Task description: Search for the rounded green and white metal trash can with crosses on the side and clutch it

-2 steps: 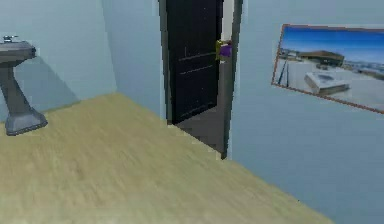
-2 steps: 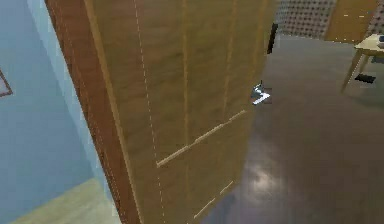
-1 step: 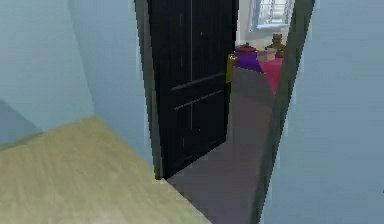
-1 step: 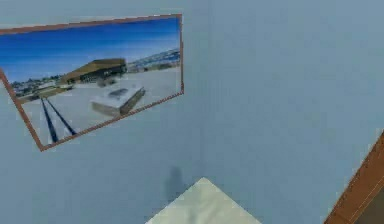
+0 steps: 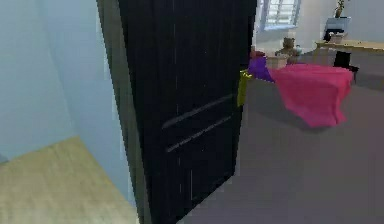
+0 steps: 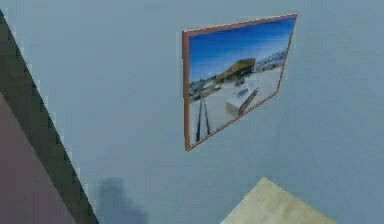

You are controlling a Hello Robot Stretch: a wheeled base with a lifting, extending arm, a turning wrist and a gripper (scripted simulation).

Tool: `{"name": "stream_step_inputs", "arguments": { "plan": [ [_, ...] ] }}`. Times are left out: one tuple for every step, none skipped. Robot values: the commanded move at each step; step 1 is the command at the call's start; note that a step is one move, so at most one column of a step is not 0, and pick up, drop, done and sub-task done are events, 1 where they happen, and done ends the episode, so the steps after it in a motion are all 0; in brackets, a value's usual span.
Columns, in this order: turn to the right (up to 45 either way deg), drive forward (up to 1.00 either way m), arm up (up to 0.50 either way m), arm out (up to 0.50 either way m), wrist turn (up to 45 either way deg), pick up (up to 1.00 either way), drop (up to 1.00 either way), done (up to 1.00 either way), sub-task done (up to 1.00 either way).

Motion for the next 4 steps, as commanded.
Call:
{"name": "stream_step_inputs", "arguments": {
  "plan": [
    [-45.0,0.0,0.0,0.0,0.0,0.0,0.0,0.0,0.0],
    [0.0,0.4,0.0,0.0,0.0,0.0,0.0,0.0,0.0],
    [45.0,0.0,0.0,0.0,0.0,0.0,0.0,0.0,0.0],
    [45.0,0.0,0.0,0.0,0.0,0.0,0.0,0.0,0.0]
  ]
}}
